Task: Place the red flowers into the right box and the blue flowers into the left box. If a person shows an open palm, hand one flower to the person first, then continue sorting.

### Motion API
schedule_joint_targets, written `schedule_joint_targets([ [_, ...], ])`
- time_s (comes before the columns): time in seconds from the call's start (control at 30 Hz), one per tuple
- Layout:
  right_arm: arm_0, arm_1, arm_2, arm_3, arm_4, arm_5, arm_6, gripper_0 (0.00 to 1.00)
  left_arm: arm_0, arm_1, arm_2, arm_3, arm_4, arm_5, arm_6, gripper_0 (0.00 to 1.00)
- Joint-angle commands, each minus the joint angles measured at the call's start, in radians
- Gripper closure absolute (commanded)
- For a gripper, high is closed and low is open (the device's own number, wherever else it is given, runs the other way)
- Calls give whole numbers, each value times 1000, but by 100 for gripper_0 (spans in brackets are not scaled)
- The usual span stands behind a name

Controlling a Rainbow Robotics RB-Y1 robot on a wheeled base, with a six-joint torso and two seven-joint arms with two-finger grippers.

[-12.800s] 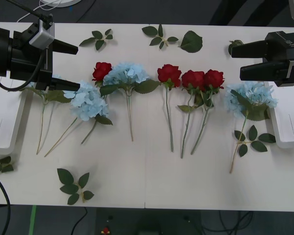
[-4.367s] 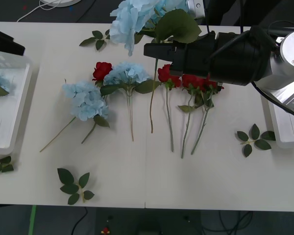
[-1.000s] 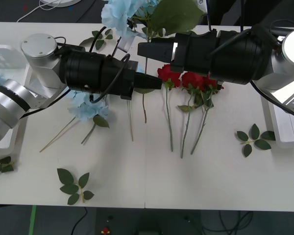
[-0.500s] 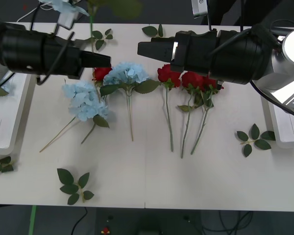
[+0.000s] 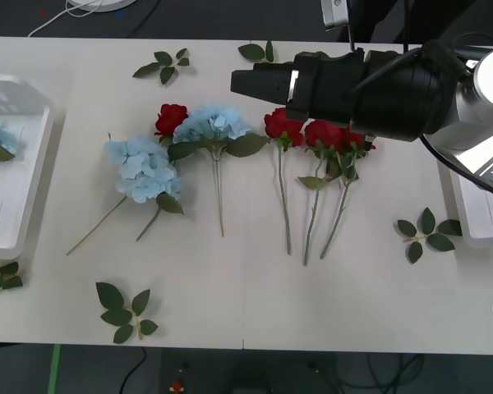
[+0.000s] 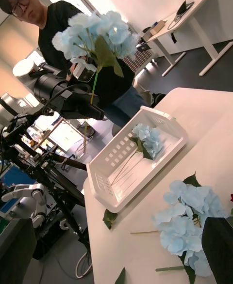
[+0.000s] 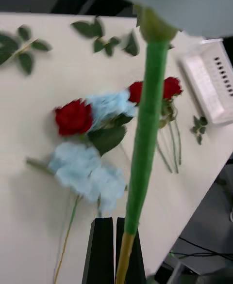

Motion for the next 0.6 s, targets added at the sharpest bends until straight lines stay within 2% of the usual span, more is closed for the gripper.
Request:
schedule_joint_targets([
  [0.03, -20, -61, -15, -22, -14, 20, 3, 0, -14, 79, 31, 110, -105, 67, 35, 100],
  [0.2, -14, -150, -18, -22, -11, 44, -62, 0, -14, 87, 33, 211, -220, 55, 29, 100],
  [0.33, -14, -219, -17, -22, 66, 52, -169, 0, -4, 79, 31, 274, -292, 50, 22, 100],
  [0.47, -14, -274, -17, -21, 195, 72, -327, 0, 61, 37, 31, 293, -351, -14, 20, 100],
  [0.6, -14, -336, -18, -19, 357, 129, -529, 0, 166, -34, 31, 273, -366, -181, 23, 100],
])
